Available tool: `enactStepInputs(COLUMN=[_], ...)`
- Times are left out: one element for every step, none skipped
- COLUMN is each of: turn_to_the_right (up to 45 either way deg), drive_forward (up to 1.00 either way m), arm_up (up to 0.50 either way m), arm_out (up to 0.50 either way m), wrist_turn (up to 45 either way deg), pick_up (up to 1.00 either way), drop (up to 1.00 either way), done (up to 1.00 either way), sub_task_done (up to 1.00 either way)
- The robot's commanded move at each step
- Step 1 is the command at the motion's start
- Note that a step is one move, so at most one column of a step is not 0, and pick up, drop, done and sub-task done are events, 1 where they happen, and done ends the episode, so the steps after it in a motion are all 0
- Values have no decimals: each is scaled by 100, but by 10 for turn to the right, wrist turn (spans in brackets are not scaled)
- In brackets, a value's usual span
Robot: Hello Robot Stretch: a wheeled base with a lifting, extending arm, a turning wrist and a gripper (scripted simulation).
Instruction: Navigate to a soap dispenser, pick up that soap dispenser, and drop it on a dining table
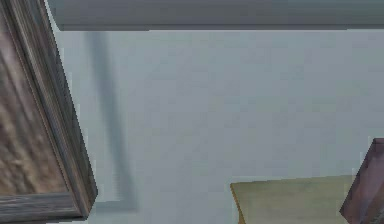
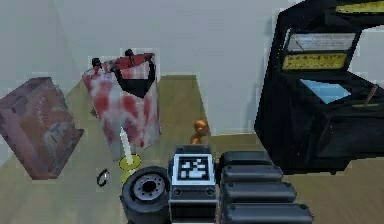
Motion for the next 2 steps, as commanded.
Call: enactStepInputs(turn_to_the_right=[0,0], drive_forward=[0,0], arm_up=[0,0], arm_out=[48,0], wrist_turn=[0,390], pick_up=[0,0], drop=[0,0], done=[0,0], sub_task_done=[0,0])
